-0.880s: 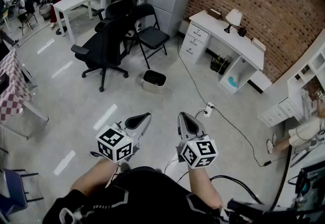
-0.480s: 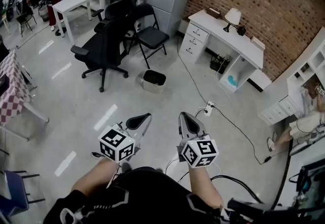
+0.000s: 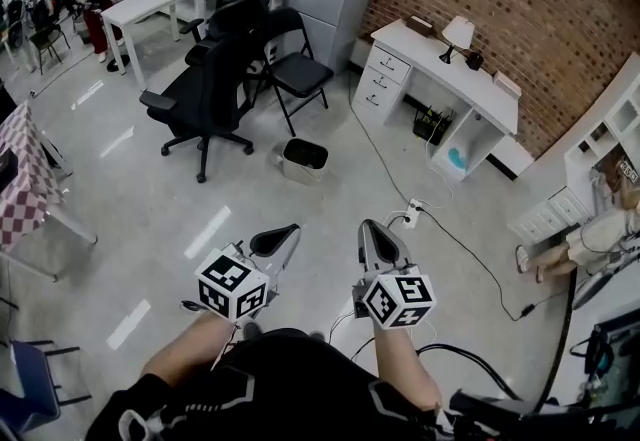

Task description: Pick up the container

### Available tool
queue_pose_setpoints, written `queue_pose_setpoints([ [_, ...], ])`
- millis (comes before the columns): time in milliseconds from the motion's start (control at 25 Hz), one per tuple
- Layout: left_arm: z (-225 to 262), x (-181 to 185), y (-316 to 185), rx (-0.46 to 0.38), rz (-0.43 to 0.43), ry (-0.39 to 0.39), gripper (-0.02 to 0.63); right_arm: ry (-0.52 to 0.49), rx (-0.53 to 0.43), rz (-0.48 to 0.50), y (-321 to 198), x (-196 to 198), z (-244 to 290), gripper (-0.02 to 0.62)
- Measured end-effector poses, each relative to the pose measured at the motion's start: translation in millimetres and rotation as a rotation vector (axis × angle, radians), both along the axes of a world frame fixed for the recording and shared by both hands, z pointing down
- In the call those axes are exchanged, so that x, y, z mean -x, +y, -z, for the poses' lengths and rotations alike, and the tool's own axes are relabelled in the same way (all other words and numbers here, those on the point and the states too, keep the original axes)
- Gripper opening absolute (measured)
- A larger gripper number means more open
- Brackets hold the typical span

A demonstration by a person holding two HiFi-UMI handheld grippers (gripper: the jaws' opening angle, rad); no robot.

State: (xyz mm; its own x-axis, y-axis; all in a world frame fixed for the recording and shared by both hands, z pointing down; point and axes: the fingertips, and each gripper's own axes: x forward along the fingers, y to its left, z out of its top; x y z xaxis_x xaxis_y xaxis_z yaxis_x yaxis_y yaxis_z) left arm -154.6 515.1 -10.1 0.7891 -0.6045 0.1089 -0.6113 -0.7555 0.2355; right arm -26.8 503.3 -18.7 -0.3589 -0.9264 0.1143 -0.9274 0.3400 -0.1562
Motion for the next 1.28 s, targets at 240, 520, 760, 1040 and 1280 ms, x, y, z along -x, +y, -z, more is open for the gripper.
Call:
queue_pose_setpoints([
  [240, -2.5, 19.7, -3.6, 0.013, -0.002, 0.005, 0.008, 0.01, -0.003, 0.004, -2.7, 21.0, 2.8, 0.008],
  [520, -10.4, 49.6, -9.6, 0.014, -0.025, 0.027, 0.008, 0.048, 0.005, -0.011, -9.5, 49.3, -3.6, 0.008],
  [760, -11.7, 72.1, -26.7, 0.016, -0.007, 0.069, 0.008, 0.08, -0.007, -0.029, -15.9, 67.0, 0.7, 0.008],
  [1040, -15.7, 57.6, -48.4, 0.027, -0.003, 0.059, 0.008, 0.076, -0.01, -0.032, -39.3, 52.1, 4.2, 0.008],
  [1280, -18.3, 43.4, -78.6, 0.03, 0.023, 0.023, 0.008, 0.033, -0.001, 0.003, -79.2, 40.4, -6.2, 0.008],
])
